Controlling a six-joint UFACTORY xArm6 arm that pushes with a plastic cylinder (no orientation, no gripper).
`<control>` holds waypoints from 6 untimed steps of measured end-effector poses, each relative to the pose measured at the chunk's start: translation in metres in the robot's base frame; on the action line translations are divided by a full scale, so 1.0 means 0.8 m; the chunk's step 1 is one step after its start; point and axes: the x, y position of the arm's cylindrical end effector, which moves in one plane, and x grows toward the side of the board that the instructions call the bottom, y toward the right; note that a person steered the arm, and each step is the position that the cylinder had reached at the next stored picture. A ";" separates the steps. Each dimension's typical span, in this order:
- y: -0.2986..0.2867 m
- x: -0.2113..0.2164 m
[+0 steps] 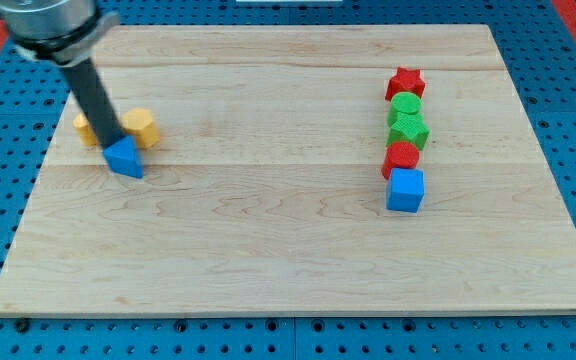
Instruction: Move the blue triangle to the left of the blue cube
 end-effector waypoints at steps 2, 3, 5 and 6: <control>-0.032 0.059; -0.033 0.079; 0.162 0.080; 0.230 0.104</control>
